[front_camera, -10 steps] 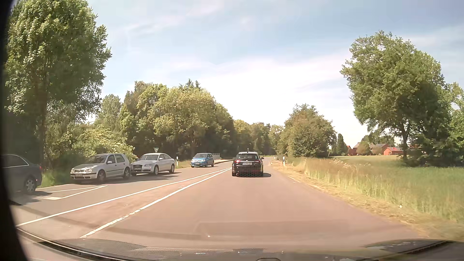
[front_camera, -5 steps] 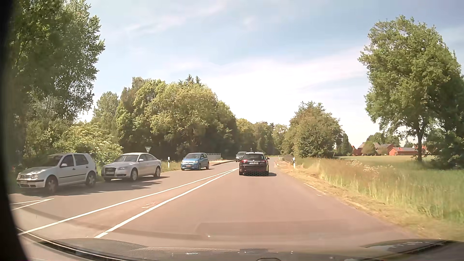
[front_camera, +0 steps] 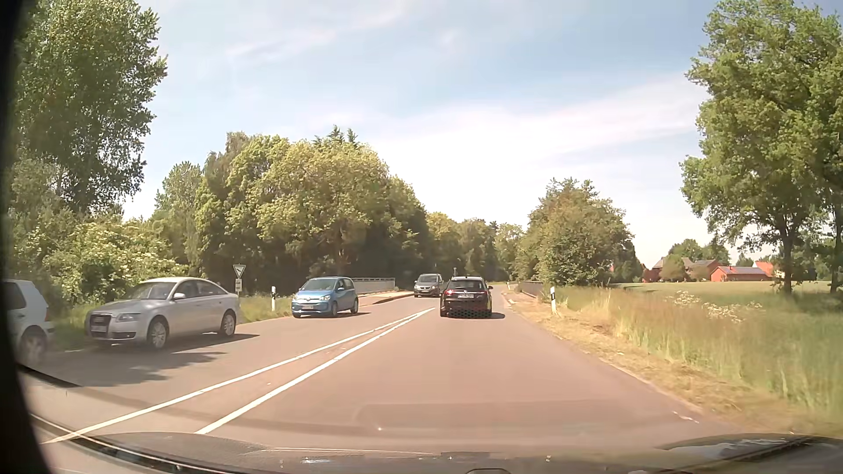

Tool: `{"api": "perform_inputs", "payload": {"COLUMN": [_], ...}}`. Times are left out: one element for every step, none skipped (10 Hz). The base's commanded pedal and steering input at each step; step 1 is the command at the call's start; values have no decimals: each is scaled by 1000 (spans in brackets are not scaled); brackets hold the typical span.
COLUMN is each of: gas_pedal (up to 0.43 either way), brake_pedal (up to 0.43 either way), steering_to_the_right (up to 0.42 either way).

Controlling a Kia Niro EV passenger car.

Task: Follow the waypoints while adhering to traffic rules and regulations

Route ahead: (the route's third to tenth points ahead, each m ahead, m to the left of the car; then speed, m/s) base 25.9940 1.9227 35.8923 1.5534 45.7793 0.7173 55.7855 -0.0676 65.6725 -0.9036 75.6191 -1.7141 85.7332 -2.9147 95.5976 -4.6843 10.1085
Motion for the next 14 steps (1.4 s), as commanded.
{"api": "perform_inputs", "payload": {"gas_pedal": [311,311,311,311,311,311,311,311,299,280,280,280,268,268], "brake_pedal": [0,0,0,0,0,0,0,0,0,0,0,0,0,0], "steering_to_the_right": [13,15,16,16,15,16,16,15,12,8,9,8,8,7]}}
